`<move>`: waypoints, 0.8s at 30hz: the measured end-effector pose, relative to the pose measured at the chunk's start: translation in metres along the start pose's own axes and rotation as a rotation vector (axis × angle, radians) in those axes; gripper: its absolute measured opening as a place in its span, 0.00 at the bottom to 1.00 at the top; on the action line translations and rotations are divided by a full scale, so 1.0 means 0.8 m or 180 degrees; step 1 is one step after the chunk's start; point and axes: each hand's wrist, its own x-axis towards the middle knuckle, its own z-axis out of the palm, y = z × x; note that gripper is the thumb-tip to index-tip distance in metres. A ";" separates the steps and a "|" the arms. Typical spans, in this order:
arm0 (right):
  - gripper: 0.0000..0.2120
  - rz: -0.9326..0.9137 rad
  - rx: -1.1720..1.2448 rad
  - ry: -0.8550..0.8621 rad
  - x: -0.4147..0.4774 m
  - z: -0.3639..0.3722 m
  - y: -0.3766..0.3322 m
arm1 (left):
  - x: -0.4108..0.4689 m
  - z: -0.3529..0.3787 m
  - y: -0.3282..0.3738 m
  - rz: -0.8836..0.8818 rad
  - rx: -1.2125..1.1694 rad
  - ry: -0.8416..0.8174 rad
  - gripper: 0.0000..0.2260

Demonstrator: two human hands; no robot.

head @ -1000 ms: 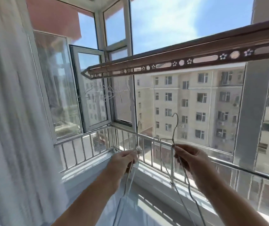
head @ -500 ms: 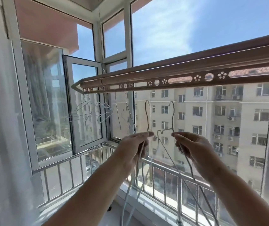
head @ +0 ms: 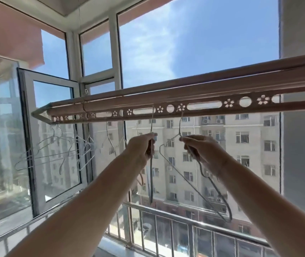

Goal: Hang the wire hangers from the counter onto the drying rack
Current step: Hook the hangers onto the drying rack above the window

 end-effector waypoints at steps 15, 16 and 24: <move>0.04 0.0228 0.0001 0.0348 0.062 0.038 0.029 | 0.083 -0.018 -0.013 -0.0248 -0.0128 -0.0208 0.06; 0.04 0.0265 0.0020 0.0353 0.064 0.038 0.032 | 0.085 -0.019 -0.016 -0.0274 -0.0122 -0.0214 0.06; 0.05 0.0252 0.0165 0.0366 0.067 0.033 0.049 | 0.089 -0.035 -0.026 -0.0369 -0.0173 -0.0407 0.09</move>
